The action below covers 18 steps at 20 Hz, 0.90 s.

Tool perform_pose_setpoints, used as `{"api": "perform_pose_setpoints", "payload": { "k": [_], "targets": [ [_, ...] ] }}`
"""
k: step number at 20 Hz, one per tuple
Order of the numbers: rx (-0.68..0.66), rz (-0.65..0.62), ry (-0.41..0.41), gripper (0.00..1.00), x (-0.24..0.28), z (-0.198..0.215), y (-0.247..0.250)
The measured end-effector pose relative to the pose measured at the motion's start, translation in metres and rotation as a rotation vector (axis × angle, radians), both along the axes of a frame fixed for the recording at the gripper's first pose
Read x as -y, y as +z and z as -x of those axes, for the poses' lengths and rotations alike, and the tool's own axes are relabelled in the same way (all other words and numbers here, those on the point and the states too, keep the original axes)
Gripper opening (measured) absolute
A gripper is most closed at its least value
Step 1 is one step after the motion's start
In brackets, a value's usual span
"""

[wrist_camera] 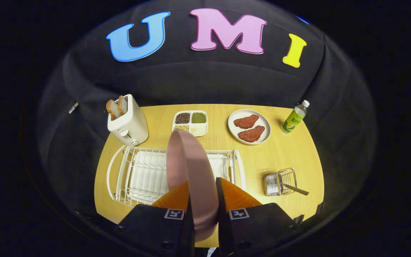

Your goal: Take the plate from the dish rack, then take the spoon from the basket and place it into the plate.

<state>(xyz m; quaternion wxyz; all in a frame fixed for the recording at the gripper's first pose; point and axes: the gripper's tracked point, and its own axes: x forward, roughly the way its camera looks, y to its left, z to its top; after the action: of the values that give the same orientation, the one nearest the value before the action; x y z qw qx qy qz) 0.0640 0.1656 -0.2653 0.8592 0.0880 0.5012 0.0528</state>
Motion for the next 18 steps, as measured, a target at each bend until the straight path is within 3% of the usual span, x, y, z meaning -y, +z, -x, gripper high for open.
{"api": "perform_pose_setpoints", "payload": {
  "k": [9, 18],
  "targets": [
    [-0.146, -0.227, -0.018, 0.3, 0.031, 0.118, -0.009],
    [-0.331, -0.346, -0.019, 0.3, 0.001, 0.206, -0.093]
  ]
}}
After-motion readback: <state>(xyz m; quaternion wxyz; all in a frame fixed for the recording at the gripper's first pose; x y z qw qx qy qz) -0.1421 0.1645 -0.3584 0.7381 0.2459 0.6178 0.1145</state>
